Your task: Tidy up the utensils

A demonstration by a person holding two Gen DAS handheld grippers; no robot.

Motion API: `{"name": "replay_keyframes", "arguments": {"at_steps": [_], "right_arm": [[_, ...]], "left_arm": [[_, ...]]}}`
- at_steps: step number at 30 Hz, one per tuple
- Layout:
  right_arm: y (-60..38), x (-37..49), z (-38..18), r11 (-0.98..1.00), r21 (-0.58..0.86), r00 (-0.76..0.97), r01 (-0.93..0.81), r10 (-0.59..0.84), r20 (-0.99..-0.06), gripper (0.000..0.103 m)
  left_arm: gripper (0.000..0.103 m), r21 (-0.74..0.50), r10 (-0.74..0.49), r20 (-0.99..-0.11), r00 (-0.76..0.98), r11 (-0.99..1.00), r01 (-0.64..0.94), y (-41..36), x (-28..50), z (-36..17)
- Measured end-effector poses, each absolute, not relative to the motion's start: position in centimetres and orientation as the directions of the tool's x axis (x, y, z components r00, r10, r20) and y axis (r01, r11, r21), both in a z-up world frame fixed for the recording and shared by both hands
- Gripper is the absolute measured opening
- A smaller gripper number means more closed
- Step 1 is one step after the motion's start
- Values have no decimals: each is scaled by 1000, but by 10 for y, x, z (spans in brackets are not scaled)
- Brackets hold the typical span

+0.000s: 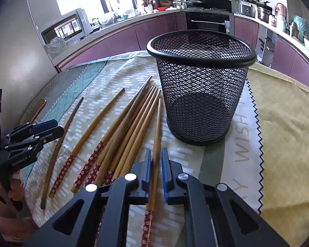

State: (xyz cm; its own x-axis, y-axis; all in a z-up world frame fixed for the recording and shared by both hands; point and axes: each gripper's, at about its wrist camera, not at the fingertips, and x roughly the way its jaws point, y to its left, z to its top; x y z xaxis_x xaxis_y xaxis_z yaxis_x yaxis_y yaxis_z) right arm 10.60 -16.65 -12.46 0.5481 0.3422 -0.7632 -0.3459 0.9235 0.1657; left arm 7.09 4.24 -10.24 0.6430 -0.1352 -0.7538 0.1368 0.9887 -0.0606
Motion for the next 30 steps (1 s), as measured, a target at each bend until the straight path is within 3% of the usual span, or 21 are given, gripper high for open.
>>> {"name": "replay_keyframes", "arguments": {"at_steps": [3, 7, 9, 12, 21, 30], "right_arm": [[-159, 105, -125, 926, 113, 558, -359, 310, -769, 17], [-153, 107, -125, 927, 84, 571, -367, 295, -766, 17], [-157, 110, -125, 923, 123, 559, -364, 322, -764, 7], [-161, 107, -122, 921, 138, 565, -365, 336, -753, 6], [-184, 89, -89, 882, 230, 614, -411, 455, -645, 5], [-204, 73, -46, 841, 289, 673, -457, 539, -507, 5]], "left_arm": [[29, -69, -144, -762, 631, 988, 142, 40, 77, -108], [14, -81, -143, -761, 633, 989, 126, 38, 82, -108], [12, -80, -136, -758, 638, 990, 116, 35, 82, -107], [8, -94, -153, -745, 650, 988, 126, 31, 79, -103], [7, -185, -297, -676, 675, 954, 234, 26, 68, -66], [7, -283, -476, -547, 688, 879, 383, 19, 55, -10]]}}
